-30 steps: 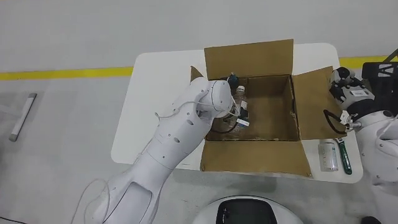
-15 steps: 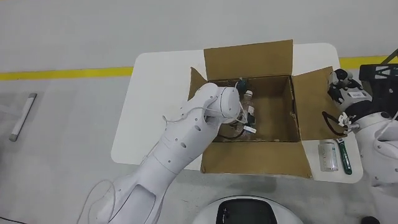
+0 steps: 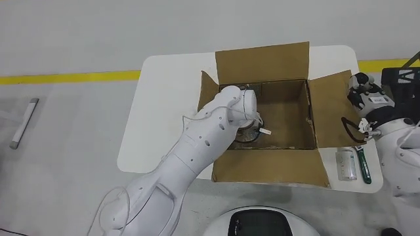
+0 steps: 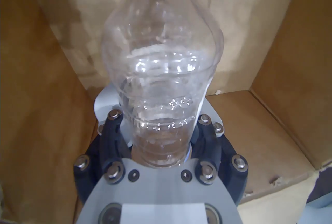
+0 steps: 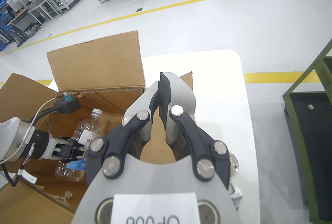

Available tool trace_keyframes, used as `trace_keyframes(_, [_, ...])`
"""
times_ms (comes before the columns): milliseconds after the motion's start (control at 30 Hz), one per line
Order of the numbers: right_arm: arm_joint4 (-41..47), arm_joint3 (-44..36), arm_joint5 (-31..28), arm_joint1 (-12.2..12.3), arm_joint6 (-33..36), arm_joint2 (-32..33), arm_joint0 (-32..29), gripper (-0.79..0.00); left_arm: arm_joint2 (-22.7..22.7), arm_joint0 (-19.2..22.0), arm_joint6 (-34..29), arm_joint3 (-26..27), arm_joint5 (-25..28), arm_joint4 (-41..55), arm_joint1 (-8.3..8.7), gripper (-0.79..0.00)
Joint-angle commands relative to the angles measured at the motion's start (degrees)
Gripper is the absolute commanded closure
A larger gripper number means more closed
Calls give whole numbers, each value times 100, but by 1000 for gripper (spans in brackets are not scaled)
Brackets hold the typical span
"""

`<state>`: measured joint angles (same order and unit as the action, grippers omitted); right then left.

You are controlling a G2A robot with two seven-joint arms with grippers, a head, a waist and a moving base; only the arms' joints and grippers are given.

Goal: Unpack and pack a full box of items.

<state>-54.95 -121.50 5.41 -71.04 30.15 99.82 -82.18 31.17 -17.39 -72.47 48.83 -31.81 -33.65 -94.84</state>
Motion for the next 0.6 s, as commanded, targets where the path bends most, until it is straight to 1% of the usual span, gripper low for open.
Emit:
trace_keyframes(0, [2,17,-4,4,-8,3,10,0,-103,72,37,-223,-37,34,-89,-89])
trace_keyframes(33, [4,26,-1,5,-11,8,15,0,-136,101,34,-304,-34,66,-127,-317])
trace_keyframes(67, [7,32,-2,7,-13,14,20,0,-168,131,34,-385,-34,87,-162,-520])
trace_keyframes(100, [0,39,-9,10,-8,20,23,0,-200,159,24,-465,-24,108,-196,-785])
trace_keyframes(233, [20,58,-13,19,12,52,39,0,-264,278,19,-722,-19,189,-313,-785])
trace_keyframes(367, [80,57,10,28,48,129,68,0,-293,370,8,-870,-8,199,-391,-785])
trace_keyframes(467, [171,37,94,36,62,279,111,0,-282,430,22,-850,-21,159,-415,-785])
trace_keyframes(567, [295,-4,200,56,195,608,134,0,-163,446,265,-568,37,75,-378,-785])
